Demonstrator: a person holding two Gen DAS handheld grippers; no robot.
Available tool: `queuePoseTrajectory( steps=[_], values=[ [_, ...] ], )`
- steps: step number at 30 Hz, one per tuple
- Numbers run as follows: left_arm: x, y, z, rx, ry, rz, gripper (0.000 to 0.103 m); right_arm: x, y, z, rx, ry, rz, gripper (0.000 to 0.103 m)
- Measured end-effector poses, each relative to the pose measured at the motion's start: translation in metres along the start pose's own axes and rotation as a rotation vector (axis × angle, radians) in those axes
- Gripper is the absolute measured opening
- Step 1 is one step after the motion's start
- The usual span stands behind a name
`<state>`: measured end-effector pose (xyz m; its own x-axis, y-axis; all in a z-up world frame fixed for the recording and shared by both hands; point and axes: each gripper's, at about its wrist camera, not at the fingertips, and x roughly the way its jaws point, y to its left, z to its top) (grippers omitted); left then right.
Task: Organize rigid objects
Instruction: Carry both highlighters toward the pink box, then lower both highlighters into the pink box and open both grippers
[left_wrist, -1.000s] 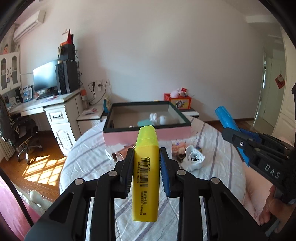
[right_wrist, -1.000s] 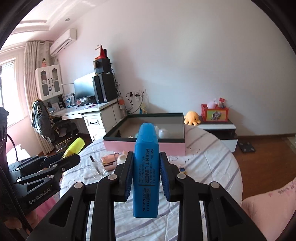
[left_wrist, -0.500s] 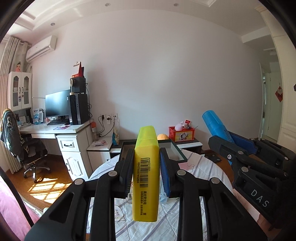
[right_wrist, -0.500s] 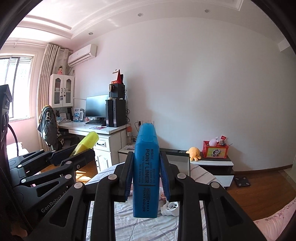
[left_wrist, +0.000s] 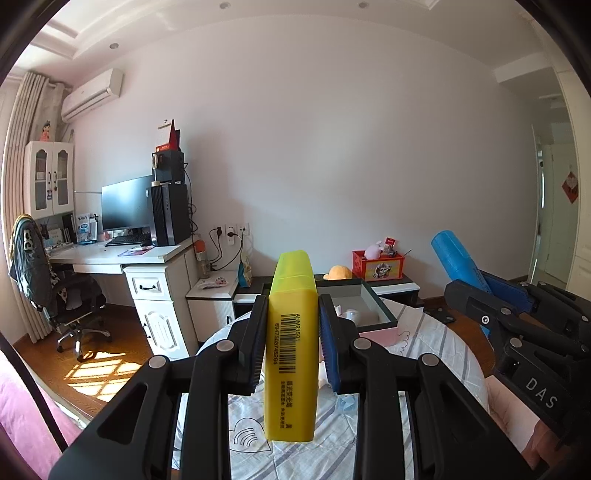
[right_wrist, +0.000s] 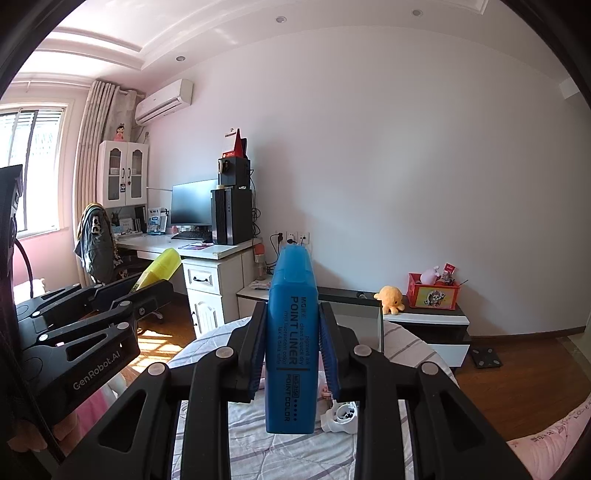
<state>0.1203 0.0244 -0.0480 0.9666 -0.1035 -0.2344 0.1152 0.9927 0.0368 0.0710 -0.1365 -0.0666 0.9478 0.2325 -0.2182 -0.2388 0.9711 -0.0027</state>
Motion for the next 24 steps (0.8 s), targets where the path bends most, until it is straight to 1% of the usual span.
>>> queuePoseTrajectory(
  steps=[5, 8, 13, 15, 19, 21, 24],
  values=[
    [0.032, 0.002, 0.003, 0.013, 0.028, 0.027, 0.027, 0.025, -0.008, 0.002, 0.002, 0.02, 0.009, 0.027],
    [0.057, 0.001, 0.006, 0.024, 0.044, 0.028, 0.027, 0.046, -0.017, 0.003, 0.002, 0.037, 0.01, 0.027],
    [0.114, -0.003, 0.015, 0.07, 0.083, 0.045, 0.027, 0.1, -0.041, 0.006, 0.007, 0.094, 0.01, 0.027],
    [0.148, -0.001, 0.018, 0.069, 0.135, 0.013, 0.027, 0.125, -0.052, 0.006, 0.014, 0.124, 0.011, 0.027],
    [0.218, 0.005, 0.018, 0.083, 0.239, 0.009, 0.027, 0.179, -0.072, -0.001, 0.027, 0.2, 0.02, 0.027],
    [0.254, 0.009, 0.014, 0.069, 0.301, -0.009, 0.027, 0.209, -0.082, -0.01, 0.03, 0.265, 0.012, 0.027],
    [0.302, 0.006, 0.003, 0.092, 0.388, -0.009, 0.027, 0.247, -0.097, -0.028, 0.046, 0.349, -0.007, 0.027]
  ],
)
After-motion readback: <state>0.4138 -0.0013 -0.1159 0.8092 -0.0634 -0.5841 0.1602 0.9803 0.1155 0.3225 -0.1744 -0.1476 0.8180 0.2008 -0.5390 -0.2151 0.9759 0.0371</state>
